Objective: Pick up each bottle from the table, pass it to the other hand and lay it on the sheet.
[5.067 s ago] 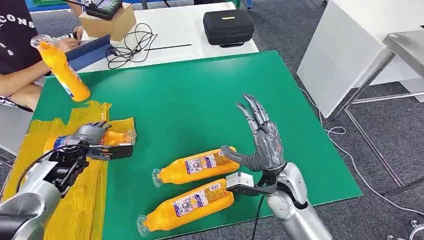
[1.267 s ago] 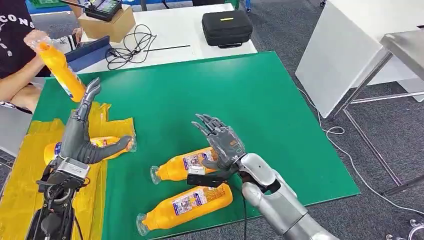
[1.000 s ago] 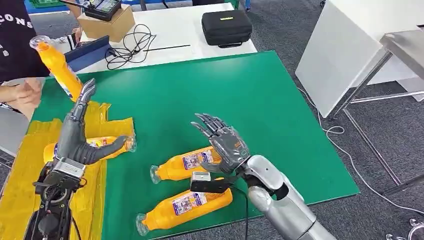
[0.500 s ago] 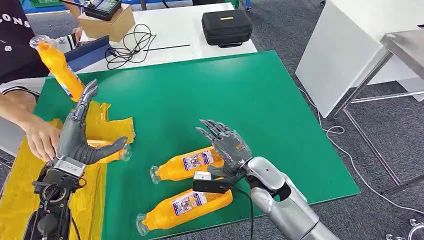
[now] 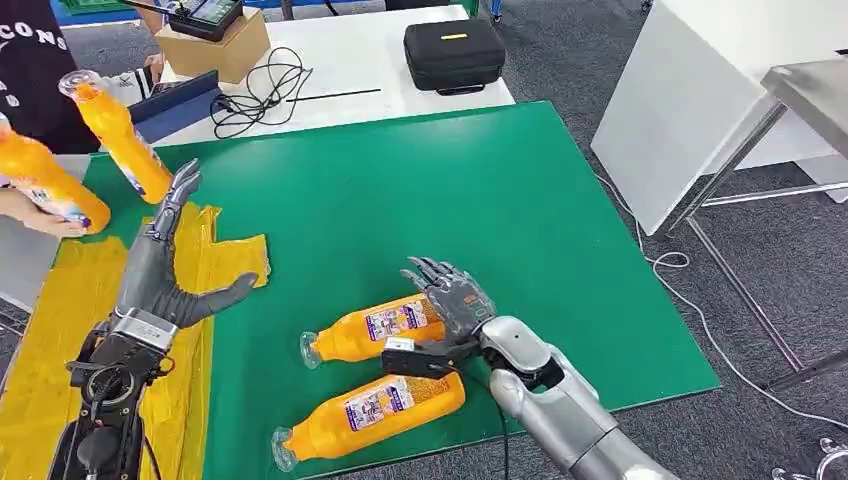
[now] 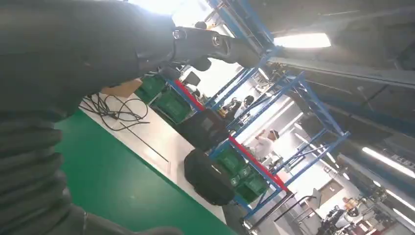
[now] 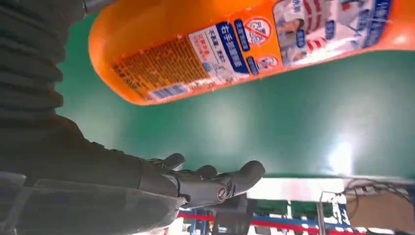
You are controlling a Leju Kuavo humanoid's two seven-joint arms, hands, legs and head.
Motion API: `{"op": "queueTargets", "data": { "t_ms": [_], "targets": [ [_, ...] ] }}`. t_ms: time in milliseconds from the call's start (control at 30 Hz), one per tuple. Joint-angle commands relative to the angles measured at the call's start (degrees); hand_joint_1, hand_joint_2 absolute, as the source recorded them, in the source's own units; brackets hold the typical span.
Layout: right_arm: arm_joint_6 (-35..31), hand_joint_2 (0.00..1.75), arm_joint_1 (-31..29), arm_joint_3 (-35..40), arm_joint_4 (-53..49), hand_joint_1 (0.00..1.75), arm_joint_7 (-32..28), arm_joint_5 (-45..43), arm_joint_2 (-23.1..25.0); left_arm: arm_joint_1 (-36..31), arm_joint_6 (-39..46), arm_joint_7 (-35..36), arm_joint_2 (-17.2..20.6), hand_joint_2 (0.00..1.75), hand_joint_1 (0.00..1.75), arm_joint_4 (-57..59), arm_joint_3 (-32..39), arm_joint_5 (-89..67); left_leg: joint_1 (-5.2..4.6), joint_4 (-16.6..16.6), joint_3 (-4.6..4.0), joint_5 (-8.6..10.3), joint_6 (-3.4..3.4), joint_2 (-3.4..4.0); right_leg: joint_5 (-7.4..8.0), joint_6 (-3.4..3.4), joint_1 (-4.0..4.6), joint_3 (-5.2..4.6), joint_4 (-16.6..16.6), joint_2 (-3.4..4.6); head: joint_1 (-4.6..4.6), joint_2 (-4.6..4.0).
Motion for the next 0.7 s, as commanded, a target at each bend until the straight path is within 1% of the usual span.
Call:
{"op": "queueTargets", "data": {
  "t_ms": [33,233,267,300,367,400,500,533,567,600,667,700],
  "targets": [
    [-0.2,1.75,-5.05,0.46,13.01,0.0,1.28,0.74,2.47,-2.51,-0.42,0.54,-0.7,1.75,0.0,2.78,0.32,0.06,0.07,0.02,0.16,-0.07,-0.09,0.03,-0.06,-0.06,0.08,0.19,-0.03,-0.05,0.02,0.0],
    [-0.5,1.75,-5.44,0.37,14.13,0.0,1.51,1.25,2.78,-2.53,-0.47,0.69,-0.6,1.75,0.0,2.92,0.3,0.12,0.05,0.01,0.16,-0.08,-0.1,0.04,-0.07,-0.07,0.06,0.18,-0.01,-0.04,0.02,0.0],
    [-0.23,1.75,-5.98,0.28,15.78,0.0,1.53,1.22,3.25,-2.67,-0.5,0.67,-0.66,1.75,0.0,3.18,0.22,0.09,0.03,0.0,0.11,-0.05,-0.08,0.04,-0.04,-0.05,0.04,0.12,-0.02,-0.03,0.02,0.0],
    [-0.19,1.75,-6.72,0.37,17.75,0.0,1.7,1.56,3.84,-2.87,-0.54,0.65,-0.69,1.75,0.0,3.52,0.15,0.05,0.09,0.04,0.23,-0.13,-0.13,0.06,-0.11,-0.09,0.1,0.26,-0.01,-0.04,0.02,0.0],
    [-0.17,1.75,-7.81,0.13,21.35,0.0,1.55,1.43,4.64,-3.37,-0.61,0.64,-0.92,1.75,0.0,4.23,-0.09,0.05,0.04,0.0,0.12,-0.05,-0.08,0.05,-0.03,-0.05,0.05,0.13,-0.02,-0.02,0.02,0.0],
    [-0.43,1.75,-8.54,0.03,23.37,0.0,1.56,1.52,5.08,-3.73,-0.65,0.64,-0.99,1.75,0.0,4.65,-0.24,0.07,0.1,0.05,0.24,-0.11,-0.13,0.08,-0.08,-0.09,0.11,0.26,-0.01,-0.02,0.02,0.0],
    [-0.36,1.75,-9.31,0.03,26.17,0.0,1.25,1.69,5.21,-4.48,-0.69,0.65,-1.24,1.75,0.0,5.52,-0.6,0.15,0.04,-0.01,0.11,-0.02,-0.07,-0.01,-0.03,-0.04,0.05,0.12,-0.03,-0.08,0.02,0.0],
    [0.14,1.75,-10.25,-0.24,28.88,0.0,1.33,1.54,5.96,-5.01,-0.76,0.63,-1.24,1.75,0.0,6.13,-0.87,0.4,0.08,0.03,0.21,-0.07,-0.12,-0.02,-0.09,-0.08,0.09,0.24,-0.02,-0.13,0.02,0.0],
    [0.18,1.75,-10.46,-0.63,29.68,0.0,1.16,1.13,6.18,-5.15,-0.77,0.63,-1.27,1.75,0.0,6.3,-1.03,0.42,0.02,-0.01,0.09,0.0,-0.05,-0.03,-0.03,-0.03,0.03,0.09,-0.03,-0.09,0.02,0.0],
    [-0.1,1.75,-10.62,-1.26,30.84,0.0,0.74,0.56,6.43,-5.36,-0.82,0.58,-1.33,1.75,0.0,6.59,-1.21,0.68,0.1,0.03,0.24,-0.09,-0.12,0.01,-0.09,-0.08,0.12,0.27,-0.03,-0.1,0.02,0.0],
    [-0.21,1.75,-10.72,-1.58,32.4,0.0,0.39,0.32,6.44,-5.8,-0.9,0.51,-1.53,1.75,0.0,7.02,-1.42,1.22,0.06,-0.01,0.21,-0.04,-0.09,0.0,-0.06,-0.05,0.07,0.21,-0.04,-0.11,0.02,0.0],
    [-0.24,1.75,-10.44,-1.67,32.59,0.0,0.36,0.22,6.31,-5.94,-0.9,0.52,-1.62,1.75,0.0,6.99,-1.5,1.21,0.1,0.0,0.29,-0.06,-0.12,-0.05,-0.1,-0.08,0.12,0.33,-0.06,-0.22,0.02,0.0]
  ]
}}
